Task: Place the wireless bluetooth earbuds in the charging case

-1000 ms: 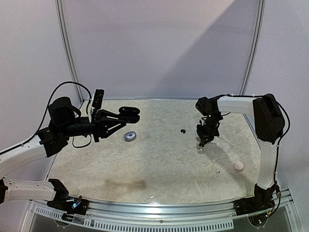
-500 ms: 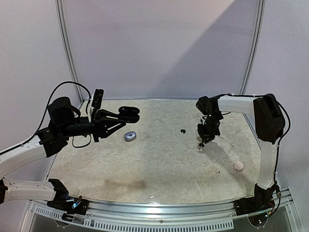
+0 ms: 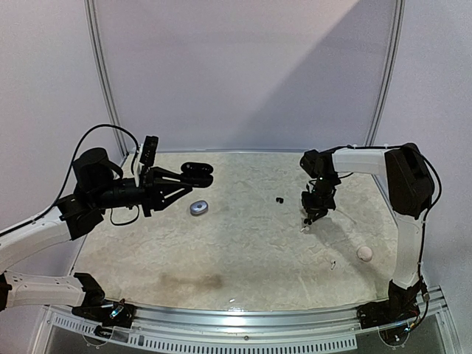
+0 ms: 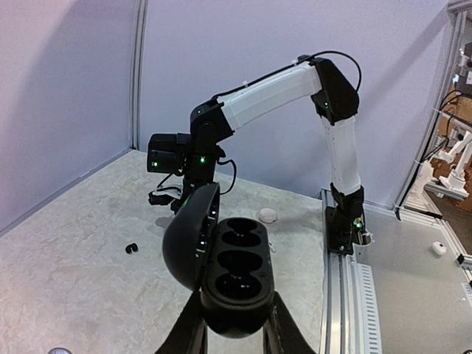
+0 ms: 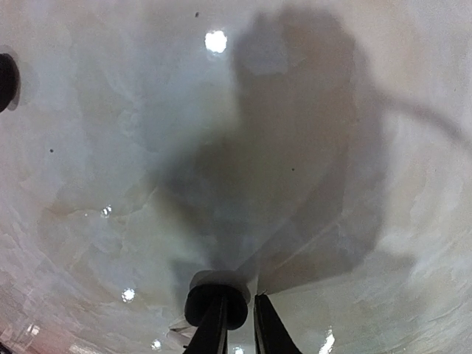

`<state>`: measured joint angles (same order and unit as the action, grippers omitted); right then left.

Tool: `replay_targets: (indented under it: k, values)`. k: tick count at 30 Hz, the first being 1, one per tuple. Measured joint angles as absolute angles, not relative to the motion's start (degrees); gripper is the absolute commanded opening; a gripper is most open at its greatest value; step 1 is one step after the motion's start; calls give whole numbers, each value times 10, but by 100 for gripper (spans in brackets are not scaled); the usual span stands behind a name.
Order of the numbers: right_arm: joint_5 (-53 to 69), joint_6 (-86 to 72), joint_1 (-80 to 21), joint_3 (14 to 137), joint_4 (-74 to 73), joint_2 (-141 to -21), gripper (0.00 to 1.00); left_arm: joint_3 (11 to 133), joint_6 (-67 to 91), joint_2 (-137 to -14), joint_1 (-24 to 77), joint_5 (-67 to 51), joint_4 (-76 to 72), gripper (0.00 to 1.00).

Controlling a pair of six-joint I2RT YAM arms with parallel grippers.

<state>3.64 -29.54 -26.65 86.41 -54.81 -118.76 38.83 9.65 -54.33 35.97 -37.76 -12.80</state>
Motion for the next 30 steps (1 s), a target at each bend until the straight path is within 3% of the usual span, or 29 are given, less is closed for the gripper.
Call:
replay_targets:
  k: [16,30]
  values:
    - [47,-303,-266,860,-539,-1192,15,388,96,-543,358,-370,-128,0]
    - [22,-298,-282,876,-561,-1204,12,388,95,-543,358,-370,-128,0]
